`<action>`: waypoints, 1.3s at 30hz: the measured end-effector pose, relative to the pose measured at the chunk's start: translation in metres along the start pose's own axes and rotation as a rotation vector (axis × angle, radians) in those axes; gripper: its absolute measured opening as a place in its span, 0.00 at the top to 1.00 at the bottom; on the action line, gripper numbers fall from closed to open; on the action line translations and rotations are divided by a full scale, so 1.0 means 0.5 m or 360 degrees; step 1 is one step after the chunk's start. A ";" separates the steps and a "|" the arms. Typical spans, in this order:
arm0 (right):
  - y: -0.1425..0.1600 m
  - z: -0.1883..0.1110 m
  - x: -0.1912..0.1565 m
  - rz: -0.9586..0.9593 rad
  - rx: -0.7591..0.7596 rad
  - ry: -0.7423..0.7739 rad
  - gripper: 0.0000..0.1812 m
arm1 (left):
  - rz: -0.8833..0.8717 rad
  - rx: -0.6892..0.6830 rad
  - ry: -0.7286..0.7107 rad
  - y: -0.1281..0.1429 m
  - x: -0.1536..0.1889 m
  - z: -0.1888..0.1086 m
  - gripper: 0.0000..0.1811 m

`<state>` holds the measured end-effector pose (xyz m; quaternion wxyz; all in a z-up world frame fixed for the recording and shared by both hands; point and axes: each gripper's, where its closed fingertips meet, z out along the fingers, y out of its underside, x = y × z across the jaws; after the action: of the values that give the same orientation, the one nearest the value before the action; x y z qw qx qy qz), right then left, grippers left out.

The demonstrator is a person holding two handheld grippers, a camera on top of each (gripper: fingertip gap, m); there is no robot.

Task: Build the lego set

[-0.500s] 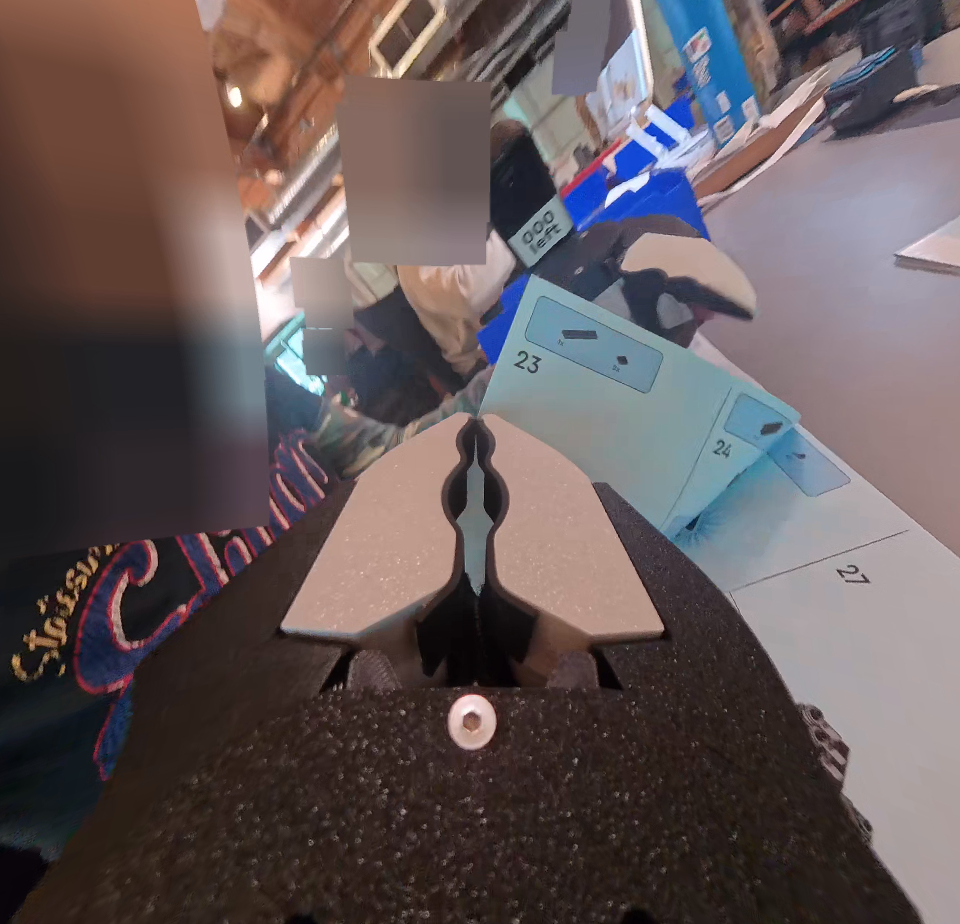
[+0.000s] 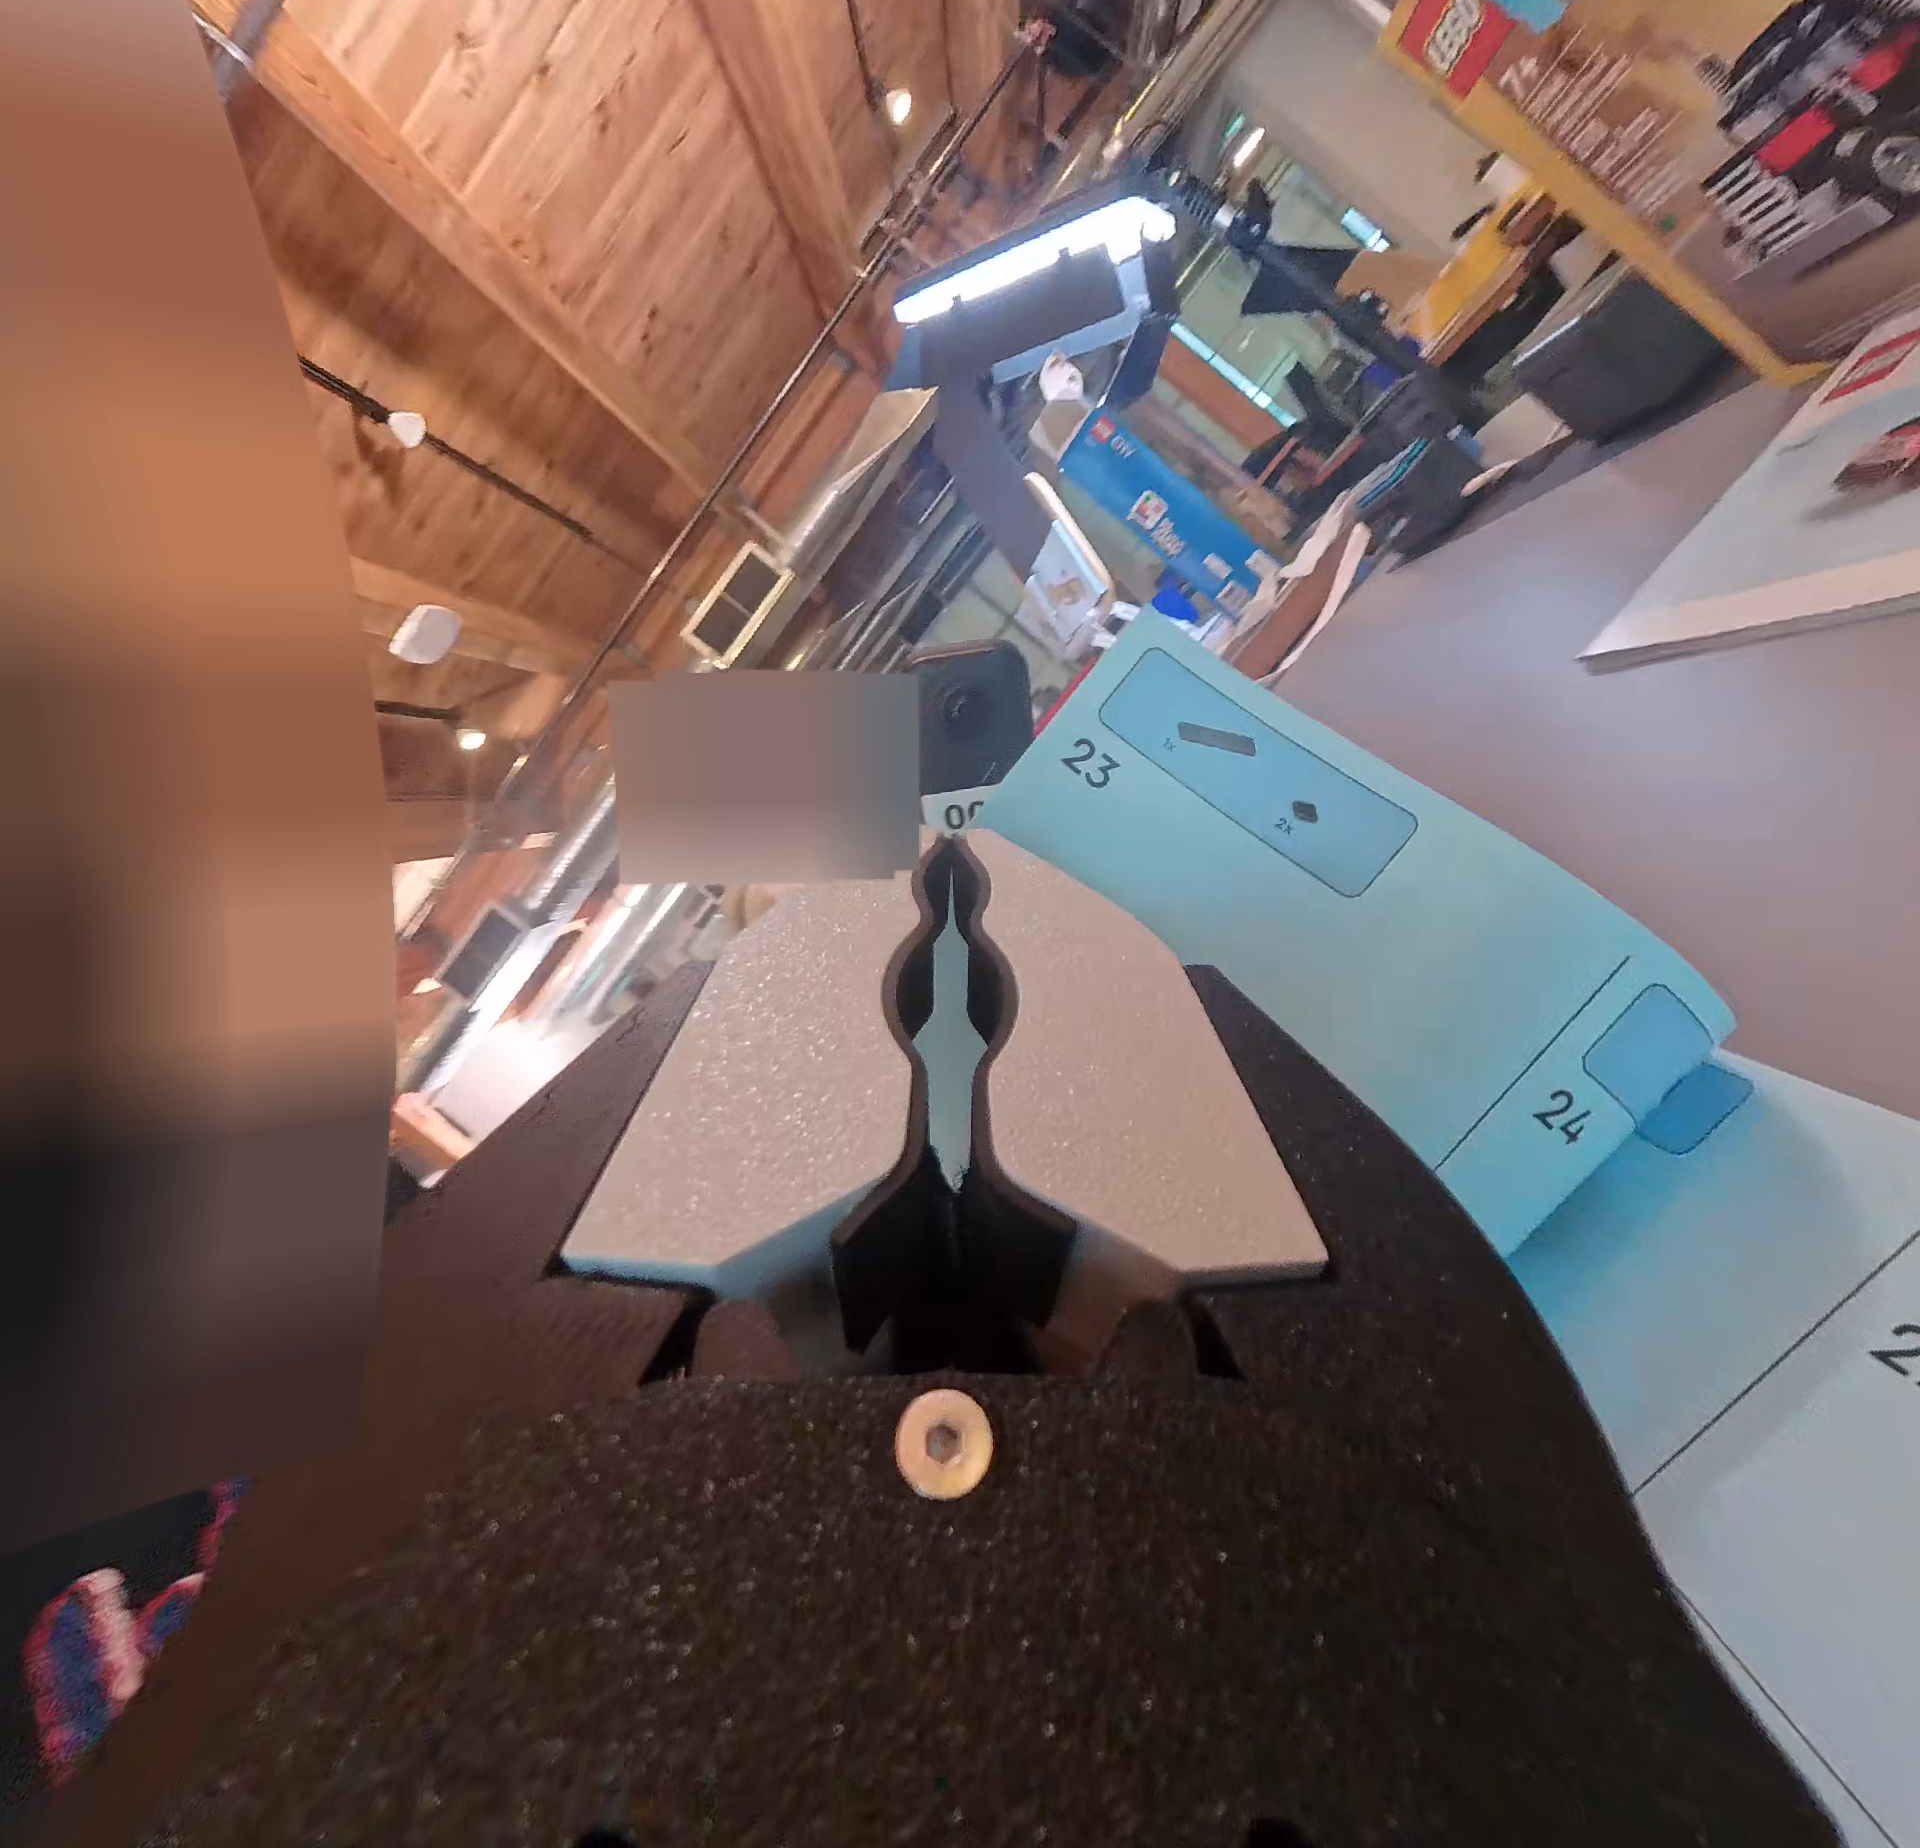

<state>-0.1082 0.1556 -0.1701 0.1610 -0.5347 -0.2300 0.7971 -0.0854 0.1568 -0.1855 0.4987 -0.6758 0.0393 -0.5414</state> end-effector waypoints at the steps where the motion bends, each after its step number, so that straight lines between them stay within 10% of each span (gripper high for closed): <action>1: 0.005 0.004 0.004 -0.0044 0.0009 0.0032 1.00 | -0.0011 0.0020 0.0011 -0.003 -0.001 -0.002 0.57; 13: 0.060 0.017 0.001 -0.0209 -0.0248 -0.0024 0.94 | -0.0413 0.0233 0.0410 -0.029 0.012 -0.038 0.90; 39: 0.035 -0.019 0.010 -0.0203 -0.0234 0.0057 0.87 | -0.0593 0.0176 0.0590 -0.016 0.022 -0.034 0.92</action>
<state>-0.1014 0.1451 -0.1866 0.1757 -0.5434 -0.3185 0.7566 -0.0979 0.1435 -0.1739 0.4110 -0.5323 -0.0247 -0.7397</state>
